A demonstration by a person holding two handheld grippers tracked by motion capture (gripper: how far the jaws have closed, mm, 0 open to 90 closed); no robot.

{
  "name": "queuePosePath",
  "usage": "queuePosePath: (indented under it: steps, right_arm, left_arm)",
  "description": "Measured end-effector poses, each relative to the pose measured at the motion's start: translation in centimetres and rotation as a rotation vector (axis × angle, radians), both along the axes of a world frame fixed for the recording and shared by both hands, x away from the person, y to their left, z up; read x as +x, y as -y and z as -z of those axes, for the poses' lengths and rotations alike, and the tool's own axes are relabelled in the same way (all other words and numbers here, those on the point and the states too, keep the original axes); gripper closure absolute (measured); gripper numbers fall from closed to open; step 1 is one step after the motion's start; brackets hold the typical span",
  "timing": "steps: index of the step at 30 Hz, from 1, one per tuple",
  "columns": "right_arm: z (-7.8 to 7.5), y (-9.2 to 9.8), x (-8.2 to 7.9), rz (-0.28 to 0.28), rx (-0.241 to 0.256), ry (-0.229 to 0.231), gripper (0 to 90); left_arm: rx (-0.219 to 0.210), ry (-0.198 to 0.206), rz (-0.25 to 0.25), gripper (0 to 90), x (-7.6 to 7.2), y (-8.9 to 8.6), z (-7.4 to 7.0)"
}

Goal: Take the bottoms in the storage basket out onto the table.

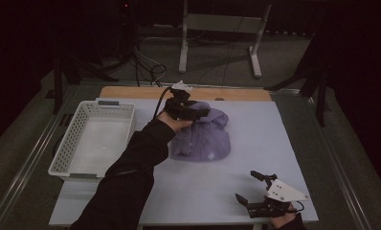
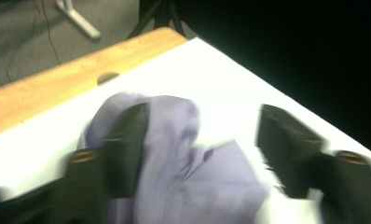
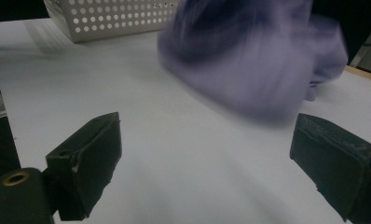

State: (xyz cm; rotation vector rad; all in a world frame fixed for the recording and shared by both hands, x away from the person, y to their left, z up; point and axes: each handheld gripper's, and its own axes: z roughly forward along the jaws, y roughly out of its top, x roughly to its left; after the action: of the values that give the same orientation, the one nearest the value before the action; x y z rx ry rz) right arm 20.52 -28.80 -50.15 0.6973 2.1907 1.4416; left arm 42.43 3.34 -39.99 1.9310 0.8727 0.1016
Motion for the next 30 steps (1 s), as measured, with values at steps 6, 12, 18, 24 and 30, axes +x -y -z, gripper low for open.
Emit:
queuePosePath:
  steps: [6,12,18,24,30]
  right_arm:
    - [-0.1,0.0,0.0,0.006,-0.001,0.004,9.0]
    - [-0.1,0.0,0.0,0.013,-0.002,0.003,9.0]
    - [0.0,0.0,0.0,0.018,-0.004,-0.008,9.0]
    - [0.1,0.0,0.0,0.014,-0.004,-0.007,9.0]
    - [0.1,0.0,0.0,0.011,-0.008,-0.006,9.0]
  left_arm:
    - [0.002,-0.002,0.026,2.8,-0.3,-0.2,0.4]
    - [0.001,0.064,0.033,0.0,-1.4,-1.0,0.3]
    - [-0.008,0.065,0.063,0.0,-2.6,-1.4,0.8]
    - [0.005,0.080,0.070,0.0,-4.0,-2.1,1.3]
    - [0.038,0.096,0.073,0.0,-5.3,-2.7,2.1]
